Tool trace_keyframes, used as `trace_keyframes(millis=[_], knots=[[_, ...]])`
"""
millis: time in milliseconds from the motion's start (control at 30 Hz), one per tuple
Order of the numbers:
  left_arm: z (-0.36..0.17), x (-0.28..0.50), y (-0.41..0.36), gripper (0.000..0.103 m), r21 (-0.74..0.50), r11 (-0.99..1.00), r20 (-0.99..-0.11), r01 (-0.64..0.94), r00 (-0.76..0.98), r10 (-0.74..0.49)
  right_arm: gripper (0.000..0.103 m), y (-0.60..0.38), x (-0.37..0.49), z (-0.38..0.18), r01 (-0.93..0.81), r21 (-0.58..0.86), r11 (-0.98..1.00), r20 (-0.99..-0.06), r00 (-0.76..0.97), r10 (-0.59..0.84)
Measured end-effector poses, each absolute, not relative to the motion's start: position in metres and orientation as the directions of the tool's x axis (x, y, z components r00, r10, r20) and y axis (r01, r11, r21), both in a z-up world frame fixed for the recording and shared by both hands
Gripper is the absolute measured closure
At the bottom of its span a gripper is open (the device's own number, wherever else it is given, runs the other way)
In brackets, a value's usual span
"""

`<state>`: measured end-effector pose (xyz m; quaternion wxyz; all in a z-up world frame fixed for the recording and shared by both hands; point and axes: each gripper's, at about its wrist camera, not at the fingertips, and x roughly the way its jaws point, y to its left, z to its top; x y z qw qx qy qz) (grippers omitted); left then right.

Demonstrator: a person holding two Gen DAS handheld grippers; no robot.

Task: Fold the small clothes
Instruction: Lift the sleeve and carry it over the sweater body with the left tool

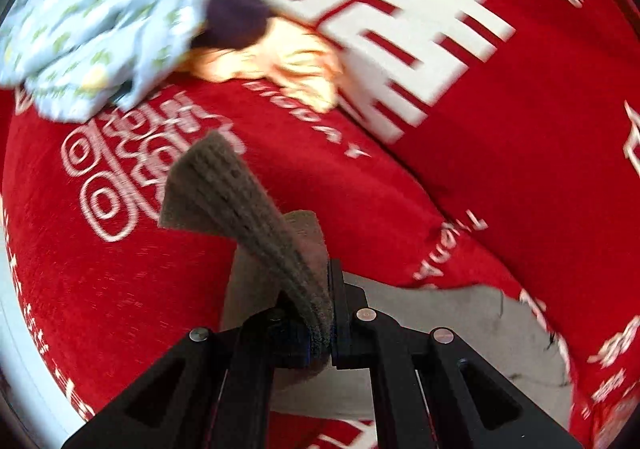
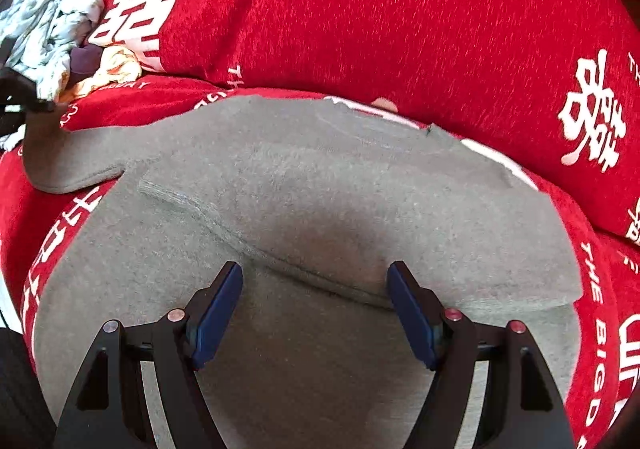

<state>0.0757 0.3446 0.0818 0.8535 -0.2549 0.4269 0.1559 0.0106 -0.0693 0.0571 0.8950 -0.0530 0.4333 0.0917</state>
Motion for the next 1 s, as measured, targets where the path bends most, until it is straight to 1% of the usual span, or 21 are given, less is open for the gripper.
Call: trace_keyframes(millis=[167,300,533,800,1000], knots=[[0.088,0.091,0.289,0.096,-0.274,0.871,-0.810,-0.407,0.586,0.019,0.025,-0.097,0.009,0.055,-0.170,0.019,0.985,-0.788,0.604,0.120],[0.085,0.104,0.249,0.096,-0.246,0.899,-0.829,-0.362,0.559,-0.002,0.025,-0.116,0.007,0.050,-0.146,0.038,0.989,-0.794,0.597,0.119],[0.091,0.115,0.179,0.096,-0.155,0.951,-0.843,-0.267,0.538,0.014,0.025,-0.124,-0.004,0.037,-0.147,0.064,0.987,-0.793,0.593,0.139],[0.088,0.119,0.119,0.096,-0.092,0.977,-0.857,-0.191,0.515,0.020,0.025,-0.133,-0.011,0.036,-0.147,0.094,0.985,-0.780,0.604,0.164],[0.085,0.111,0.083,0.096,-0.072,0.986,-0.860,-0.149,0.510,0.014,0.025,-0.147,-0.022,0.036,-0.131,0.121,0.984,-0.772,0.610,0.177]])
